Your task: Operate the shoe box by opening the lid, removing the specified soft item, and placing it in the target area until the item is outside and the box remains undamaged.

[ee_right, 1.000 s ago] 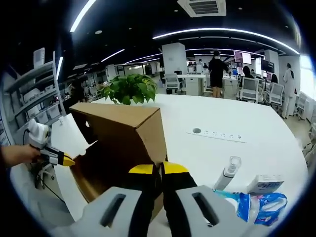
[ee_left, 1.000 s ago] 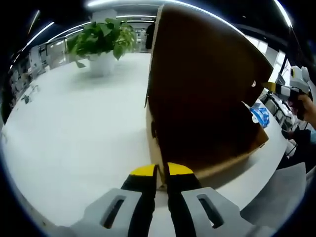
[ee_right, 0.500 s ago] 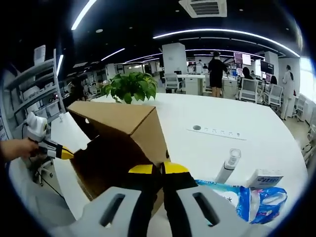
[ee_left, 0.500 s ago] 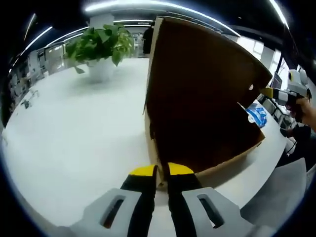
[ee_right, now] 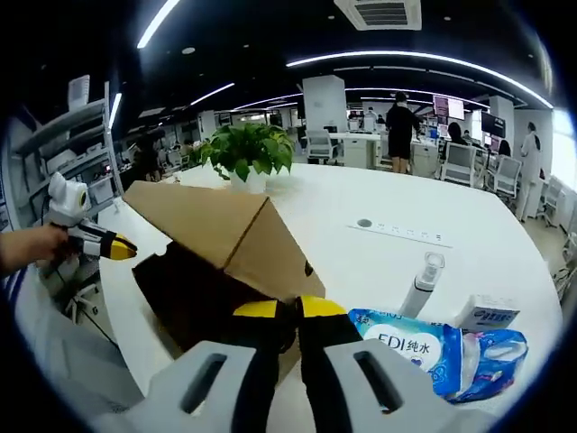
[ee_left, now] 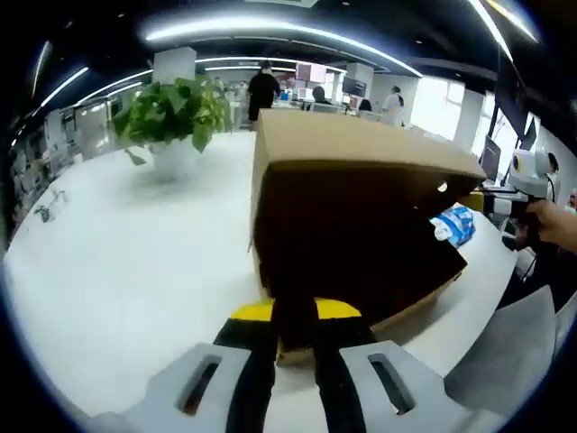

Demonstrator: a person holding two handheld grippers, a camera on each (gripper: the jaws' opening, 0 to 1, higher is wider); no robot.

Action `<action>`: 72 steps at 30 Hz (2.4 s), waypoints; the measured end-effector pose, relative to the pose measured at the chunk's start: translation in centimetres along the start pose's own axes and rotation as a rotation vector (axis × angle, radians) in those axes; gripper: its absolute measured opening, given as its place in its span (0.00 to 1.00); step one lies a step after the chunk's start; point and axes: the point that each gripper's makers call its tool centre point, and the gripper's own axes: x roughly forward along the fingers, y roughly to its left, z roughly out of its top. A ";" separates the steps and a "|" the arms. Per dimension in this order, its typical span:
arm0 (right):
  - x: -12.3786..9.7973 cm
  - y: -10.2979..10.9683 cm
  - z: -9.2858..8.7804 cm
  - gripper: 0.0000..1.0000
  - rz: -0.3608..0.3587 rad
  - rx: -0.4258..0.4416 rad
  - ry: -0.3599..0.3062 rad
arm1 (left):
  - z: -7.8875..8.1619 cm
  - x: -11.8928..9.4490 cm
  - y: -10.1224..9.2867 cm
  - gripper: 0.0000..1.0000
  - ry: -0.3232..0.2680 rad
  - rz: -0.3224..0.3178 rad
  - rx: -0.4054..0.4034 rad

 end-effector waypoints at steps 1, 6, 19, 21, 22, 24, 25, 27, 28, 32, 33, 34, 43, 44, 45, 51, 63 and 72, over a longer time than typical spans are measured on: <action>0.0 0.0 -0.2 0.05 0.001 0.000 0.003 | 0.1 -0.1 0.0 0.12 -0.004 -0.001 0.003; -0.3 0.3 -1.2 0.05 0.003 0.005 0.016 | 0.8 -0.5 0.3 0.14 -0.023 0.013 0.016; -0.5 1.1 -3.5 0.04 0.018 0.001 0.055 | 0.9 -1.3 -0.1 0.20 -0.035 0.003 0.118; -0.5 1.2 -3.8 0.04 0.020 0.003 0.060 | 0.6 -1.3 -0.2 0.22 -0.029 0.000 0.129; -0.5 1.3 -3.9 0.04 0.024 0.005 0.061 | 0.5 -1.3 -0.2 0.22 -0.026 -0.001 0.134; -0.5 1.4 -4.2 0.05 0.030 0.000 0.065 | 0.2 -1.2 -0.1 0.22 -0.017 -0.003 0.139; -0.6 1.7 -4.5 0.05 0.044 -0.012 0.069 | 0.0 -1.2 0.0 0.22 -0.011 -0.002 0.140; -0.8 1.8 -4.8 0.07 0.046 -0.016 0.070 | -0.3 -1.2 0.1 0.21 -0.003 -0.001 0.139; -0.8 1.9 -5.0 0.08 0.049 -0.023 0.072 | -0.5 -1.2 0.1 0.21 0.002 -0.001 0.139; -1.1 2.3 -5.3 0.12 0.069 -0.057 0.066 | -1.1 -1.0 0.1 0.21 0.018 -0.006 0.133; -1.2 2.4 -5.3 0.13 0.076 -0.070 0.066 | -1.2 -0.9 0.1 0.22 0.021 -0.009 0.132; -1.2 2.4 -5.4 0.14 0.079 -0.081 0.065 | -1.4 -0.8 0.0 0.22 0.026 -0.011 0.135; -1.8 3.2 -6.0 0.18 0.122 -0.185 0.070 | -2.2 -0.4 0.1 0.23 0.051 -0.023 0.145; -1.8 3.3 -6.0 0.19 0.129 -0.198 0.070 | -2.3 -0.4 0.1 0.23 0.051 -0.024 0.145; -1.9 3.5 -6.1 0.20 0.138 -0.215 0.073 | -2.5 -0.3 0.1 0.23 0.054 -0.026 0.146; -2.1 4.3 -6.0 0.24 0.166 -0.251 0.070 | -3.1 -0.1 -0.1 0.24 0.068 -0.038 0.139; -1.8 5.0 -7.3 0.30 0.195 -0.230 0.110 | -4.6 0.4 -0.6 0.28 0.114 -0.065 0.130; -1.3 5.0 -8.2 0.32 0.194 -0.225 0.136 | -5.8 1.0 -0.7 0.29 0.140 -0.064 0.134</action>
